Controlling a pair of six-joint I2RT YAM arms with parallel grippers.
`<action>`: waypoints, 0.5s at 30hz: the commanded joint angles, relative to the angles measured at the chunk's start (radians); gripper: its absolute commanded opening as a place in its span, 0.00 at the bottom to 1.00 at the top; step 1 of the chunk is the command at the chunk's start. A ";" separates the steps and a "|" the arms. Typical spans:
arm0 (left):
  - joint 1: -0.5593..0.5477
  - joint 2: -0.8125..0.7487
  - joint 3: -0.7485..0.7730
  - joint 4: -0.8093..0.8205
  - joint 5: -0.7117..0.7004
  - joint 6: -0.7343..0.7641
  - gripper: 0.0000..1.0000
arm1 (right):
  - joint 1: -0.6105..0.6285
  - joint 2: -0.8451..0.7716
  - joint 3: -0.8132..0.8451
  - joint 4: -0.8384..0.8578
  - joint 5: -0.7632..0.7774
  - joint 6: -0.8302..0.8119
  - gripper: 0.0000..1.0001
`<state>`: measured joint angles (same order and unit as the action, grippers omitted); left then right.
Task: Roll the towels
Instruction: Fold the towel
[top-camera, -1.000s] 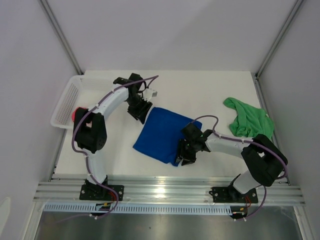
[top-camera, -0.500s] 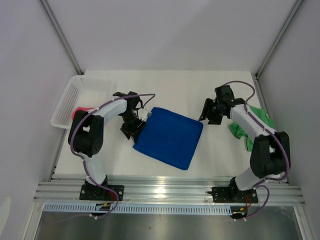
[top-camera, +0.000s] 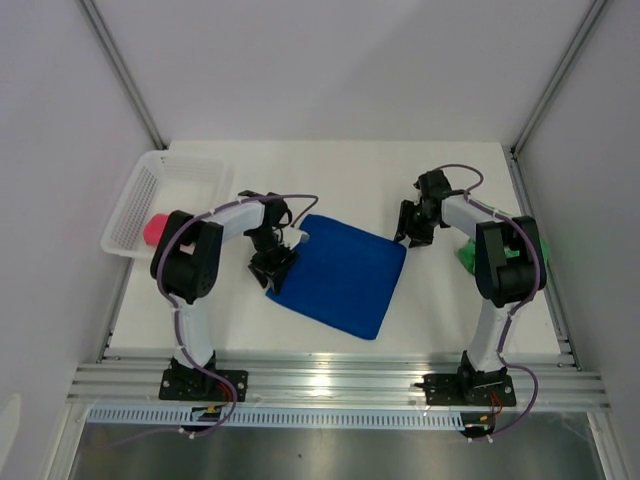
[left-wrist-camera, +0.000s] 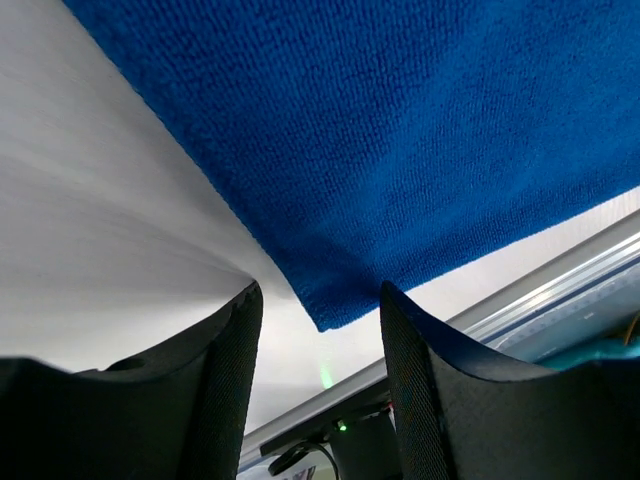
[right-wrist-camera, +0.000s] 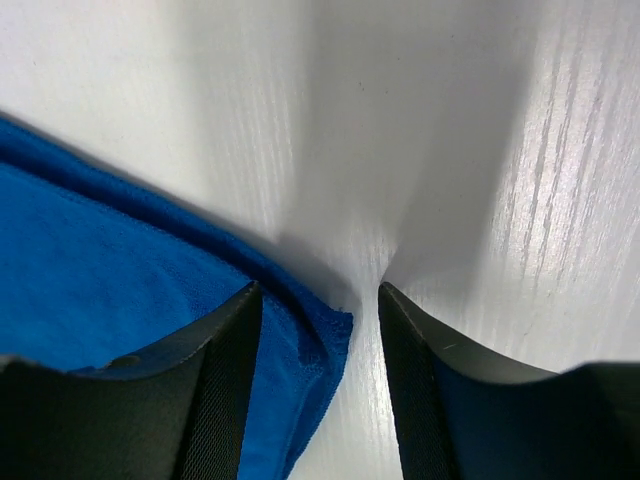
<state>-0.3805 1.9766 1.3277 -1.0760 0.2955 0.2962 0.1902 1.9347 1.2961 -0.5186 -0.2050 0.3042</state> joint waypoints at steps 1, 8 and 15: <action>-0.006 0.004 0.022 -0.004 0.042 -0.002 0.54 | -0.020 0.014 -0.009 0.032 -0.020 -0.020 0.53; -0.006 0.016 0.036 -0.027 0.044 0.017 0.42 | -0.020 -0.039 -0.070 0.057 -0.095 0.001 0.51; -0.006 0.022 0.036 -0.045 0.068 0.034 0.01 | -0.021 -0.063 -0.130 0.065 -0.100 0.018 0.39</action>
<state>-0.3805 1.9976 1.3388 -1.0981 0.3260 0.3069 0.1680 1.8935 1.2037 -0.4461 -0.3038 0.3161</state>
